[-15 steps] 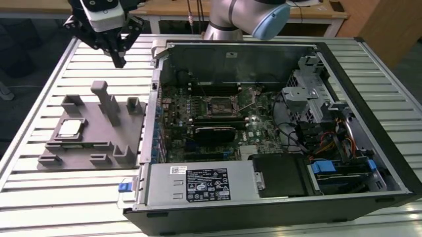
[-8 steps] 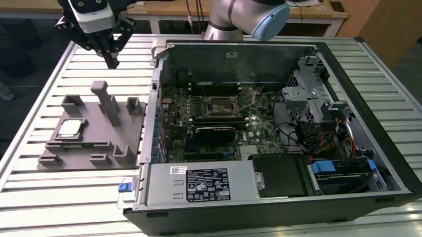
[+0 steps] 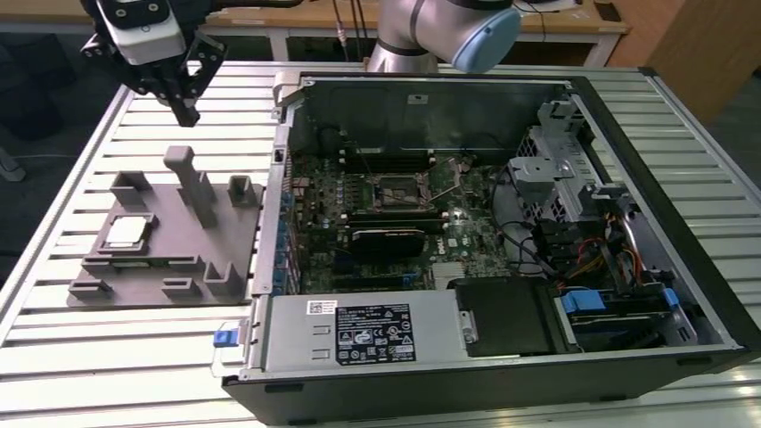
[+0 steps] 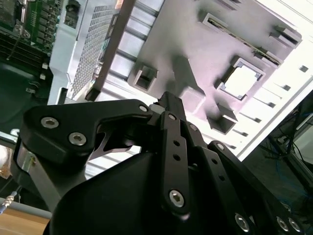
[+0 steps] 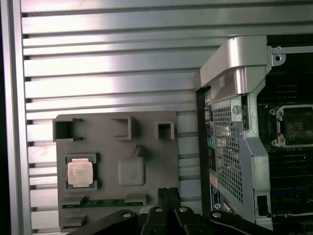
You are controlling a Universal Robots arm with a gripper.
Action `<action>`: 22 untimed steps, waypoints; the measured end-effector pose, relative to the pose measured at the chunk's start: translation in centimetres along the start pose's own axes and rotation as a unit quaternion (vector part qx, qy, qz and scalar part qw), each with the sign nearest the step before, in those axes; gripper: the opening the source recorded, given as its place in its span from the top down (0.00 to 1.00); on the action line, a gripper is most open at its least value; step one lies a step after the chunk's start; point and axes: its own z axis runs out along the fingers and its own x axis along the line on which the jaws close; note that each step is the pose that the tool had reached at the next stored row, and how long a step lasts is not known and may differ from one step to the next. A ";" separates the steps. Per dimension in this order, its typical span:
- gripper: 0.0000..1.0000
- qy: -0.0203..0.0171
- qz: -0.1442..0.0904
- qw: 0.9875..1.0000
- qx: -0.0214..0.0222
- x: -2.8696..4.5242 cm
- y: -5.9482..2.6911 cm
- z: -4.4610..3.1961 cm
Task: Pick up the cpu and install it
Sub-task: 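Reach for the cpu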
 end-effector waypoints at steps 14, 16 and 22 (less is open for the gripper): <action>0.89 0.000 0.000 1.000 0.000 2.53 -0.67 0.83; 0.89 0.000 0.000 1.000 0.000 2.96 -0.80 0.95; 0.89 0.000 0.000 1.000 0.000 4.36 -1.03 1.50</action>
